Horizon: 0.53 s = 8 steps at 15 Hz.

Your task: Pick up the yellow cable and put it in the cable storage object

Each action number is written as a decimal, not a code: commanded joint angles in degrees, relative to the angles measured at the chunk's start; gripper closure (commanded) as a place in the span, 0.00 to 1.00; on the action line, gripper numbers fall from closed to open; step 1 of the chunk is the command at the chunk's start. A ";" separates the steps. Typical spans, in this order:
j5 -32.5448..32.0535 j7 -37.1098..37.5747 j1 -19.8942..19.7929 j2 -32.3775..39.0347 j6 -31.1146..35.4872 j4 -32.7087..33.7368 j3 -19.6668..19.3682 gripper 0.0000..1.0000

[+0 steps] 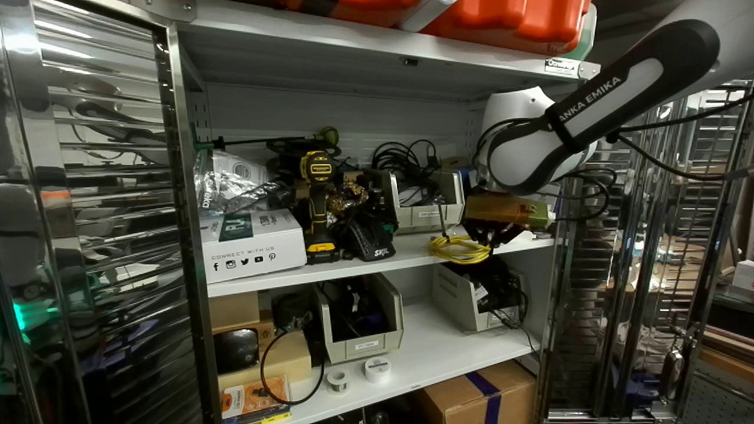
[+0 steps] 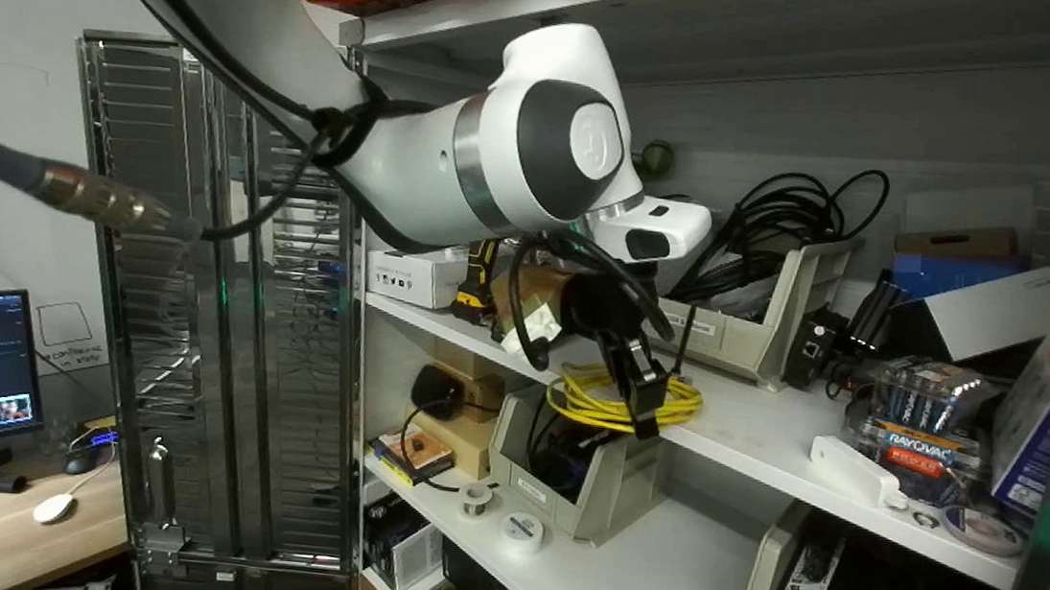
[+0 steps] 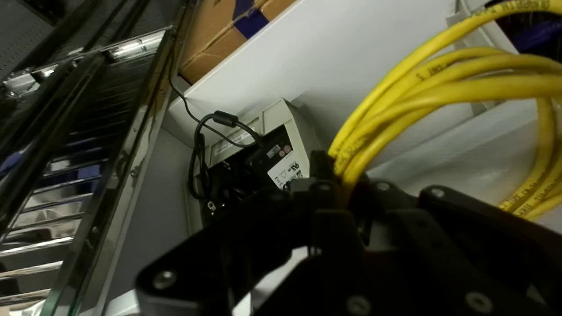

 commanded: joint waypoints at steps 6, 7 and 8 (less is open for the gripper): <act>-2.58 1.41 -0.31 -13.81 -2.12 -10.98 3.23 0.98; -2.03 2.04 -0.64 -14.96 -2.07 -11.65 3.48 0.98; -2.56 3.84 -1.15 -16.07 -1.70 -12.22 3.79 0.98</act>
